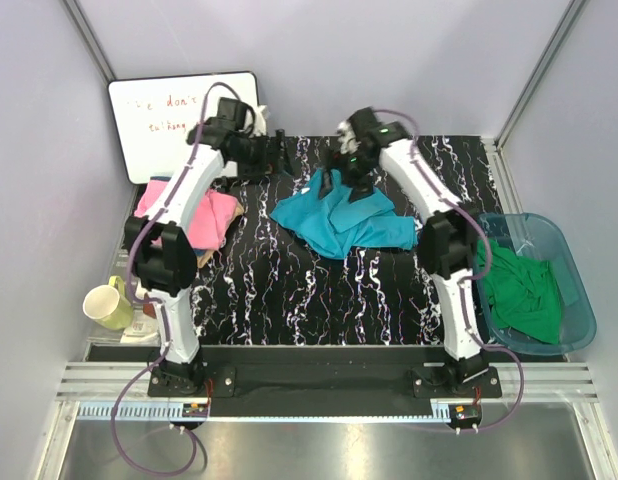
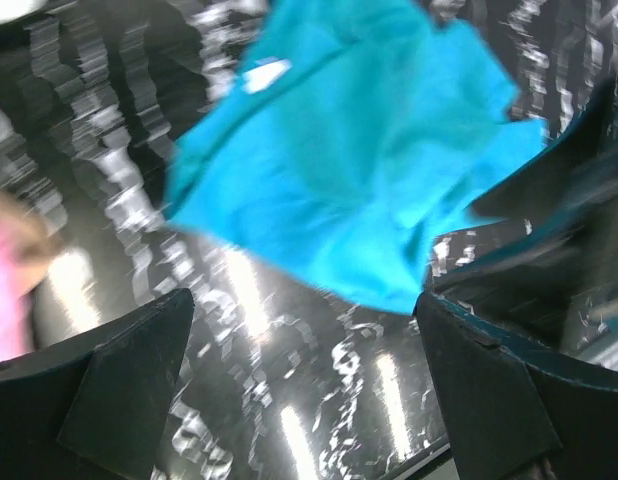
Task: Fold and stack the t-shirts
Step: Move the tshirt to the center of the board, then flatten out the tshirt
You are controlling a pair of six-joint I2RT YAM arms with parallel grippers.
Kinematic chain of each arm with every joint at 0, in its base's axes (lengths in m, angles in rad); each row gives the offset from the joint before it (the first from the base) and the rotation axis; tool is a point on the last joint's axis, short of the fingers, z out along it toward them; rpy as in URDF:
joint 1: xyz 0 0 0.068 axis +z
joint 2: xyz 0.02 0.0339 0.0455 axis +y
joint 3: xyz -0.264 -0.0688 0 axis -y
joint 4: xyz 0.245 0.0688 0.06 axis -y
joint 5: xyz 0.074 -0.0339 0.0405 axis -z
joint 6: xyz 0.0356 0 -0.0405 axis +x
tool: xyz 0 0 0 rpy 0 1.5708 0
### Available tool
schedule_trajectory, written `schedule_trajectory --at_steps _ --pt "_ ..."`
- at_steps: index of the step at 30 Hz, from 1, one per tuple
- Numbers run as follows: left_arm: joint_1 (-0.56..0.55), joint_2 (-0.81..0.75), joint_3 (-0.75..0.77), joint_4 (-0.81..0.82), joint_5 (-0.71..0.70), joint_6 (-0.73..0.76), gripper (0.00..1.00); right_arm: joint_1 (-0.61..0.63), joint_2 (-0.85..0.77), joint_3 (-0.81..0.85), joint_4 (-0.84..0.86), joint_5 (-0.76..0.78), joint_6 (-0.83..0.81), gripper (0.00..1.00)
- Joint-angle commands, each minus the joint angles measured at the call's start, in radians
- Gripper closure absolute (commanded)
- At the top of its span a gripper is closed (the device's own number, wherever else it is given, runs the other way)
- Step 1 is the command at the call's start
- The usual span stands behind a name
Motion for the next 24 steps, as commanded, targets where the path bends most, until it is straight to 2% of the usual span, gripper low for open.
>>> schedule_trajectory --at_steps 1,4,10,17,18,19,20,21,24 --pt "-0.106 0.125 0.138 0.029 0.090 -0.017 0.01 -0.182 -0.141 -0.020 0.004 0.059 -0.024 0.00" --pt "-0.145 0.212 0.191 0.029 0.101 -0.026 0.02 -0.229 -0.154 -0.031 0.012 0.081 -0.023 0.00" --pt "-0.226 0.359 0.248 0.050 0.099 -0.015 0.09 -0.248 -0.149 -0.037 0.007 0.121 -0.033 0.00" --pt "-0.294 0.465 0.305 0.057 -0.072 0.036 0.13 -0.248 -0.176 -0.082 -0.008 0.130 -0.067 0.00" --pt "-0.292 0.476 0.309 0.057 -0.086 0.028 0.30 -0.249 -0.181 -0.088 -0.013 0.132 -0.073 0.00" --pt "-0.292 0.484 0.314 0.057 -0.094 0.019 0.40 -0.248 -0.186 -0.106 -0.016 0.132 -0.085 0.00" --pt "-0.292 0.491 0.323 0.053 -0.106 0.017 0.60 -0.249 -0.198 -0.117 -0.015 0.139 -0.088 0.00" --pt "-0.292 0.488 0.322 0.053 -0.115 0.014 0.99 -0.248 -0.203 -0.137 -0.016 0.142 -0.093 0.00" --pt "-0.292 0.426 0.296 0.058 -0.171 0.013 1.00 -0.249 -0.216 -0.175 -0.015 0.153 -0.099 0.00"
